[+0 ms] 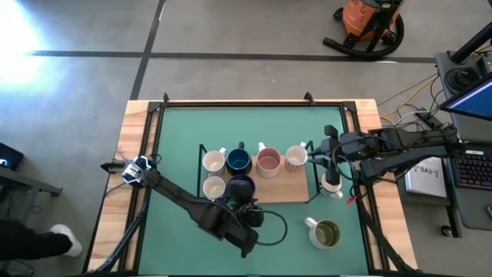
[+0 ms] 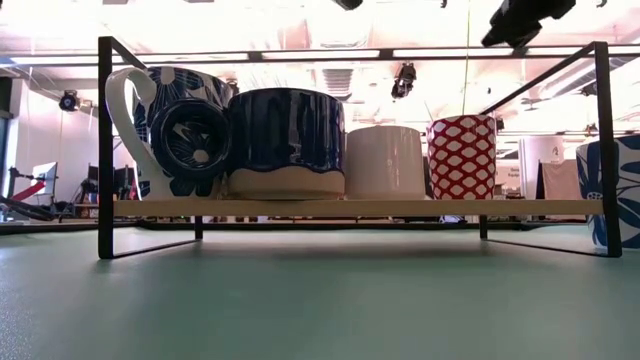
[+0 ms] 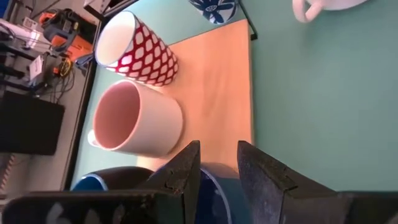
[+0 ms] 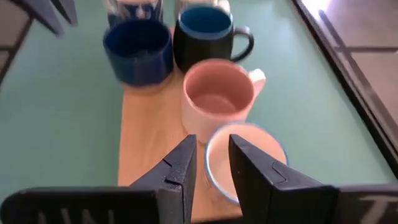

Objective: Place coffee mugs
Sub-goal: Put the blue patterned mug on the shelf

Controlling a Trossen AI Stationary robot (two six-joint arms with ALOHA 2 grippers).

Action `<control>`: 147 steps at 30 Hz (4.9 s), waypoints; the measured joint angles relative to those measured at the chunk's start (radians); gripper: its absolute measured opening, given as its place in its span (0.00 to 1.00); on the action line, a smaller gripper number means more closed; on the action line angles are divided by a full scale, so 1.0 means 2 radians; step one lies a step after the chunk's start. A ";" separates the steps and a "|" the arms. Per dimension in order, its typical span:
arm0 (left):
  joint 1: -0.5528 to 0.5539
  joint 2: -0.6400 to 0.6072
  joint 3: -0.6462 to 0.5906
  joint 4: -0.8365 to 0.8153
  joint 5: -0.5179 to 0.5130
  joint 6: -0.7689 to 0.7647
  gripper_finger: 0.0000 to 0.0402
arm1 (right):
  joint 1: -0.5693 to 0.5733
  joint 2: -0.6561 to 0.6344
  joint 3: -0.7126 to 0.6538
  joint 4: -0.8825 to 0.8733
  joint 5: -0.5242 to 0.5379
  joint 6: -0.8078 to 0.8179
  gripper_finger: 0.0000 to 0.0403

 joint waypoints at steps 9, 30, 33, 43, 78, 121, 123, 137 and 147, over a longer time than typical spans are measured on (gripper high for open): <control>0.011 -0.054 -0.057 -0.004 0.020 0.051 0.22 | 0.000 0.009 0.000 0.054 0.000 0.004 0.19; -0.025 -0.326 -0.392 0.326 0.046 0.042 0.22 | 0.000 0.099 0.040 -0.041 -0.095 0.226 0.16; -0.029 -0.340 -0.422 0.371 0.061 0.070 0.22 | 0.007 0.104 0.075 -0.125 -0.109 0.286 0.16; -0.041 -0.327 -0.441 0.416 0.085 0.047 0.22 | 0.083 0.103 0.092 -0.248 -0.084 0.467 0.16; -0.054 -0.313 -0.439 0.423 0.097 0.055 0.22 | 0.121 0.197 -0.001 -0.247 -0.100 0.465 0.40; -0.055 -0.313 -0.438 0.428 0.097 0.051 0.22 | 0.195 0.146 -0.077 -0.189 -0.068 0.488 0.27; -0.055 -0.313 -0.438 0.430 0.097 0.055 0.22 | 0.195 0.146 -0.077 -0.188 -0.068 0.489 0.22; -0.055 -0.313 -0.438 0.435 0.097 0.056 0.22 | 0.196 0.145 -0.047 -0.227 -0.129 0.507 0.04; -0.055 -0.313 -0.438 0.437 0.097 0.055 0.22 | 0.218 0.144 0.033 -0.256 -0.144 0.527 0.04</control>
